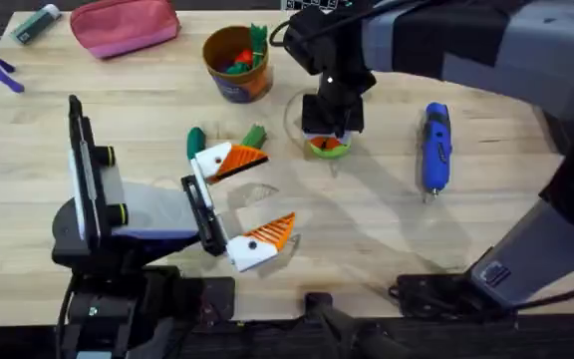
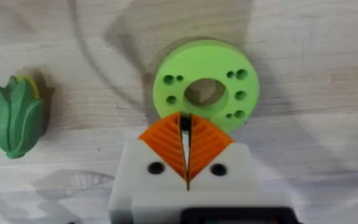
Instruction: Pick up the gripper from the table and insert it into the empty holder that is missing its gripper. Then pick up a screw, insert it into the mounting hole, and use the screwdriver to tighten it. Finally, clean up the table by picking up the vegetable and placing it into the bucket.
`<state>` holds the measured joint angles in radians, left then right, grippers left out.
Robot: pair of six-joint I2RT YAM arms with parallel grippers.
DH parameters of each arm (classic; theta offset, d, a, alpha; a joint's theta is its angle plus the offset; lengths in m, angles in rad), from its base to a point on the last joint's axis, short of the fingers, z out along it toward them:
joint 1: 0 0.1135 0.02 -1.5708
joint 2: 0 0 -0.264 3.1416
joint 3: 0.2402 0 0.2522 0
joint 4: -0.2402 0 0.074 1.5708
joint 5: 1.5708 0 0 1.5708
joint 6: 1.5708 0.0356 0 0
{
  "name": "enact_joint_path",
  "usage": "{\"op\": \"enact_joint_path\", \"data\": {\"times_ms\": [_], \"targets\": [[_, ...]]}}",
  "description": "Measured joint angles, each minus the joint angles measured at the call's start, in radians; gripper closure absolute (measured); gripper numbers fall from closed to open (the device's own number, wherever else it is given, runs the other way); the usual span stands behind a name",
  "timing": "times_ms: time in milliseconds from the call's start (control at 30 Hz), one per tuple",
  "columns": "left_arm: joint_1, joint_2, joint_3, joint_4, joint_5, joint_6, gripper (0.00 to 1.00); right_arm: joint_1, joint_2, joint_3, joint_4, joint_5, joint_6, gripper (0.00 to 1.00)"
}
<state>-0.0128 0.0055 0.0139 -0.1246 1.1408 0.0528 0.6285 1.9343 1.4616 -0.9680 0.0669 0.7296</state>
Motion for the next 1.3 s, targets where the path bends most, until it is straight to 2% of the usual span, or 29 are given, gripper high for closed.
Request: {"op": "enact_joint_path", "data": {"times_ms": [800, 1300], "targets": [[0.0, 0.0, 0.0, 0.0, 0.0, 0.0, 0.015, 0.015, -0.003, 0.033, -0.044, 0.038, 0.0, 0.995], [0.0, 0.0, 0.0, 0.0, 0.0, 0.0, 0.016, 0.05, -0.058, 0.063, -0.077, 0.049, -0.001, 0.995]]}}
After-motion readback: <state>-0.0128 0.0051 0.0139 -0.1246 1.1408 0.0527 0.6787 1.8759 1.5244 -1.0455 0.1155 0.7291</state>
